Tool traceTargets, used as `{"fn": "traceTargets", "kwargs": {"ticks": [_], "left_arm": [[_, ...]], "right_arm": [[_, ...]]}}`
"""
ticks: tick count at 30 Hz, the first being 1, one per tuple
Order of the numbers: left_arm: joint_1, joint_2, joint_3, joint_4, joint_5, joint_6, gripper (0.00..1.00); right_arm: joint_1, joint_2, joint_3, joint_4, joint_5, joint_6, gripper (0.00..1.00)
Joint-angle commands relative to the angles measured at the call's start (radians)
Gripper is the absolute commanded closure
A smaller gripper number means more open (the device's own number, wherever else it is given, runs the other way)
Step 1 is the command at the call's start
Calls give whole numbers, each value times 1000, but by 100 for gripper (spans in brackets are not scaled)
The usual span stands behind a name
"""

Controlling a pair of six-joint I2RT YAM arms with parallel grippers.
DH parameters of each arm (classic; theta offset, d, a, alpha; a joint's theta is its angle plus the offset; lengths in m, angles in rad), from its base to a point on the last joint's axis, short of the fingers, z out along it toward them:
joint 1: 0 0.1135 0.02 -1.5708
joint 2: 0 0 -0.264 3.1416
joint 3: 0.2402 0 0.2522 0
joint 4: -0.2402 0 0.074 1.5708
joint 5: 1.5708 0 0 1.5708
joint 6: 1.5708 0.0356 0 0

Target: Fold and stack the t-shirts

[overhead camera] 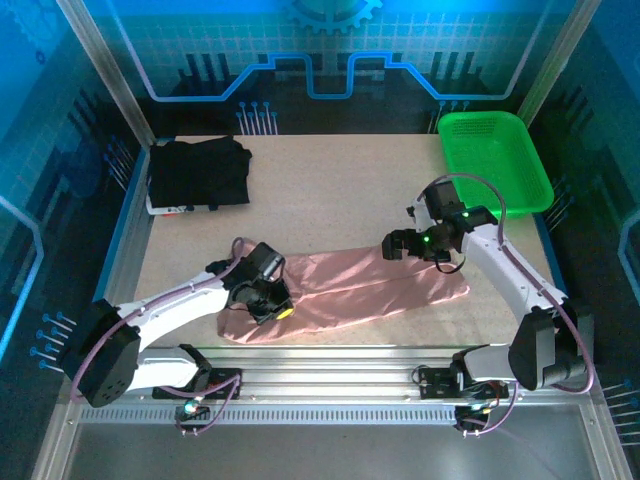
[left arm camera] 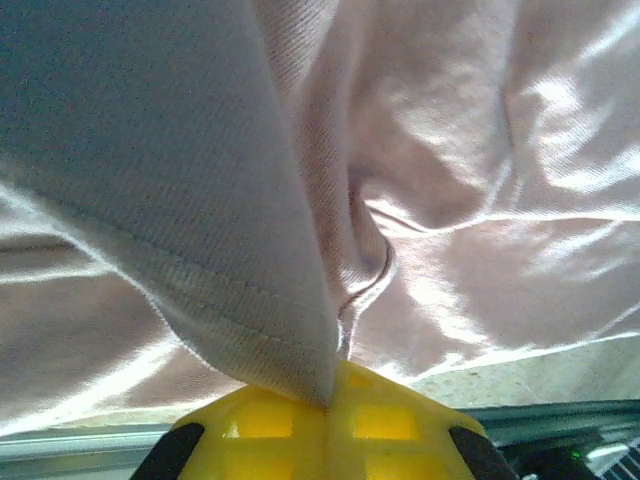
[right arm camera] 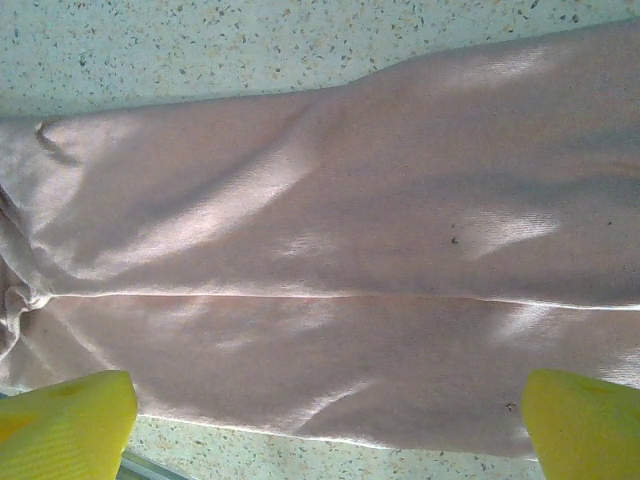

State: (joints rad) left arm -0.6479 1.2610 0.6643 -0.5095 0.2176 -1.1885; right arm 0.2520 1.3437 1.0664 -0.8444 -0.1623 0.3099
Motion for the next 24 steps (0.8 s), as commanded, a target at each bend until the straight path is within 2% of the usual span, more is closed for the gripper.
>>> {"fn": "traceTargets", "kwargs": {"ticks": [1,11,20,22,24], "left_arm": [[-34,4,-27,92,45,-99,100],[-104,54,-25,163,106,-158,100],[-124,90,-59,205,169,-147,100],[-122,100,-45,222,167,-124,84],[-113,79,3,155,122,-71,62]], "right_arm": [[-16,-9,-2,-12,-11,-18,0],[-17,27,15,-19,-14,-34,0],[-17,66,50,-23,-23,-40,0],[-17,74,56,-21,-25,-37,0],[-17,83,64,-18,-33,-32,0]]}}
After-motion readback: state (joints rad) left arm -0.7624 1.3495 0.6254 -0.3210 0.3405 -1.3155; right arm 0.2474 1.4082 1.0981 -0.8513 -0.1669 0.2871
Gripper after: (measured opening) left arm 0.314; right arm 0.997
